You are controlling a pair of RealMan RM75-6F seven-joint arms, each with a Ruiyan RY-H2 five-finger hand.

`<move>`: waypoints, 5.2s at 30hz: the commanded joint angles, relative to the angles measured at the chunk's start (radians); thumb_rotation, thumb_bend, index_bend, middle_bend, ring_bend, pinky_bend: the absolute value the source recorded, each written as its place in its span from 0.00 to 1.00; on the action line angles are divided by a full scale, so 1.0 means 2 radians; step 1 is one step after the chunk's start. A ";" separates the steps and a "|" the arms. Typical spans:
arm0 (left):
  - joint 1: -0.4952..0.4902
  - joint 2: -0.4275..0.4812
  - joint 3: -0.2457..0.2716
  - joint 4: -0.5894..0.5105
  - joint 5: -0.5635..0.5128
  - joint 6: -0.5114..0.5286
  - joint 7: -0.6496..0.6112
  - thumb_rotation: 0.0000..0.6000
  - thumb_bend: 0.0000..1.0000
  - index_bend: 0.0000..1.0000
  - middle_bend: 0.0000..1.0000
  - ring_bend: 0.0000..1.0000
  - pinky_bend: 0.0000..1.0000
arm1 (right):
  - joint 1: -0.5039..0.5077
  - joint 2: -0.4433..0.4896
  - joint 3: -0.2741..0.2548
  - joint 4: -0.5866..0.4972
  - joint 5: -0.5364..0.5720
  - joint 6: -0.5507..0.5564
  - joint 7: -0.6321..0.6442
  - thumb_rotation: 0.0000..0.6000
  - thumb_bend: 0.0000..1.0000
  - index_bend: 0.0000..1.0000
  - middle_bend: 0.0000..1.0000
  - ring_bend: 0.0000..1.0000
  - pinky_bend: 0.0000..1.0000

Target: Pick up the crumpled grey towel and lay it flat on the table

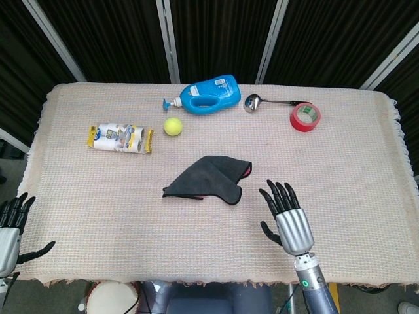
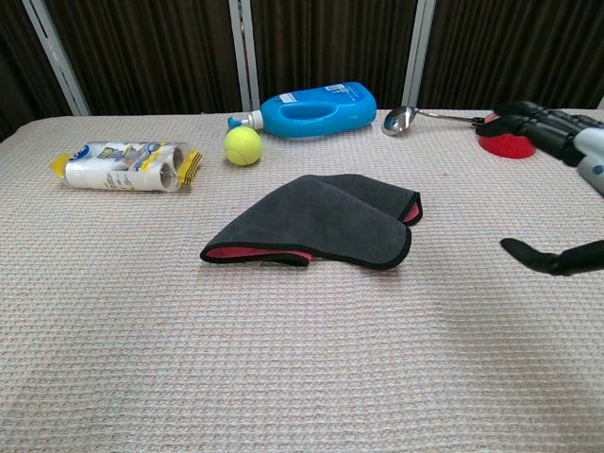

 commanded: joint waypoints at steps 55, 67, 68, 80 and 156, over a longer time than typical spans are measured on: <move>-0.008 -0.007 -0.008 -0.002 -0.016 -0.007 0.021 1.00 0.07 0.00 0.00 0.00 0.00 | 0.149 -0.271 0.067 0.371 0.080 -0.010 0.057 1.00 0.33 0.00 0.03 0.01 0.07; -0.008 -0.006 -0.007 -0.004 -0.016 -0.008 0.019 1.00 0.07 0.00 0.00 0.00 0.00 | 0.139 -0.274 0.050 0.388 0.101 -0.030 0.047 1.00 0.33 0.00 0.03 0.01 0.07; -0.008 -0.006 -0.007 -0.005 -0.016 -0.008 0.020 1.00 0.07 0.00 0.00 0.00 0.00 | 0.140 -0.275 0.050 0.390 0.102 -0.031 0.048 1.00 0.33 0.00 0.03 0.01 0.07; -0.009 -0.009 -0.007 -0.004 -0.017 -0.010 0.024 1.00 0.07 0.00 0.00 0.00 0.00 | 0.156 -0.290 0.058 0.405 0.103 -0.023 0.051 1.00 0.33 0.02 0.03 0.01 0.10; -0.010 -0.011 -0.005 -0.011 -0.017 -0.011 0.029 1.00 0.08 0.00 0.00 0.00 0.00 | 0.199 -0.258 0.076 0.365 0.098 0.026 0.071 1.00 0.58 0.62 0.23 0.12 0.16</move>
